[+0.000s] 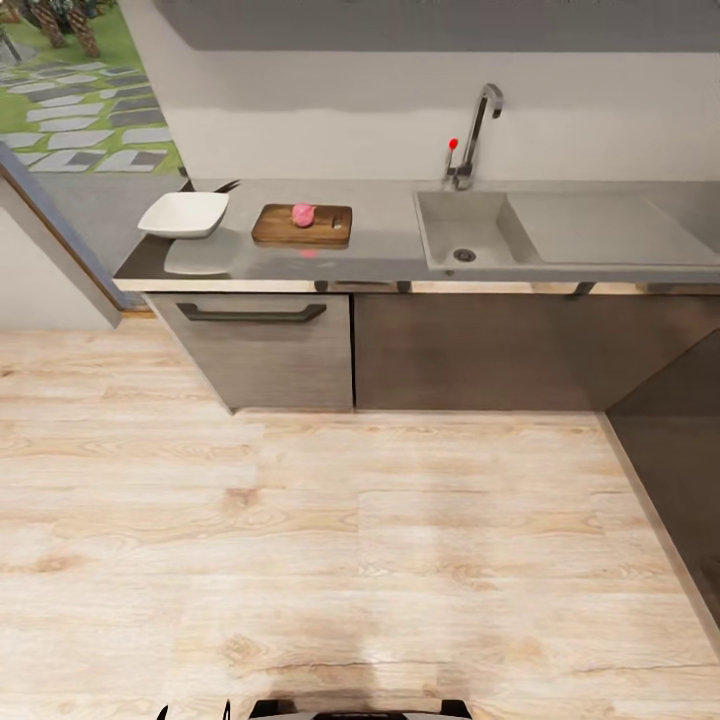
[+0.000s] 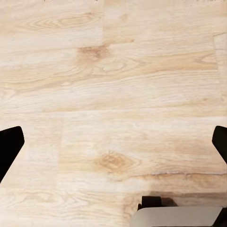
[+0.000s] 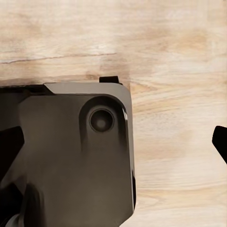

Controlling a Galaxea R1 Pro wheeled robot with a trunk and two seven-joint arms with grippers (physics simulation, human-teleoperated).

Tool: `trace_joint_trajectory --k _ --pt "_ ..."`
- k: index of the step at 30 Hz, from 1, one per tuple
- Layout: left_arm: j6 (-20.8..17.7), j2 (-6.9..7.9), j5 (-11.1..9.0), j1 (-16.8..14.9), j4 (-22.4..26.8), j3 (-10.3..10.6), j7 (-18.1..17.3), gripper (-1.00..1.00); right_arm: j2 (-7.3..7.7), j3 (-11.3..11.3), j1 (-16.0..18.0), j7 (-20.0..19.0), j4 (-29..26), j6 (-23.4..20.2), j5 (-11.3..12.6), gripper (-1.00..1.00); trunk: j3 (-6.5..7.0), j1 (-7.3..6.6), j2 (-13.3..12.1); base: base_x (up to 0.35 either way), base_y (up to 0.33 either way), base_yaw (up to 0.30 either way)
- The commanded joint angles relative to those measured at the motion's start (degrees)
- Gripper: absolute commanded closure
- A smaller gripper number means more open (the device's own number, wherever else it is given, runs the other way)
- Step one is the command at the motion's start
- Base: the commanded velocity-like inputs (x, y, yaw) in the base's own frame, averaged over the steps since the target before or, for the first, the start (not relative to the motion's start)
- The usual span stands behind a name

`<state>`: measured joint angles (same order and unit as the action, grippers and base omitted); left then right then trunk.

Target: In the kitchen, take the Vidalia onion out of the sink, dice it on the chopping board with the paring knife, put the diced onion into the bowl on the countertop, then place both the paring knife and the chopping board into the sink.

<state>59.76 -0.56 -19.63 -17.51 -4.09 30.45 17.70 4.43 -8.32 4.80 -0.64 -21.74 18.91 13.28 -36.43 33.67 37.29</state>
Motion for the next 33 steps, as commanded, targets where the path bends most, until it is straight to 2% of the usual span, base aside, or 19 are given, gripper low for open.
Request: trace_joint_trajectory --k 1,20,33 --pt "0.2 -0.06 -0.2 -0.1 -0.2 0.5 0.2 -1.00 0.06 -0.4 0.0 -0.1 0.2 0.2 0.6 -1.00 -0.14 0.24 0.5 0.000 0.000 0.000" --pt "-0.4 -0.06 -0.2 -0.1 -0.2 0.5 0.2 -1.00 -0.03 -0.4 0.0 -0.1 0.8 0.3 0.6 -1.00 -1.96 4.41 8.1 0.000 0.000 0.000" --pt "-0.4 -0.06 -0.2 -0.1 -0.2 0.5 0.2 -1.00 -0.03 -0.4 0.0 0.0 0.8 2.7 0.6 -1.00 -3.23 7.27 13.3 0.000 0.000 0.000"
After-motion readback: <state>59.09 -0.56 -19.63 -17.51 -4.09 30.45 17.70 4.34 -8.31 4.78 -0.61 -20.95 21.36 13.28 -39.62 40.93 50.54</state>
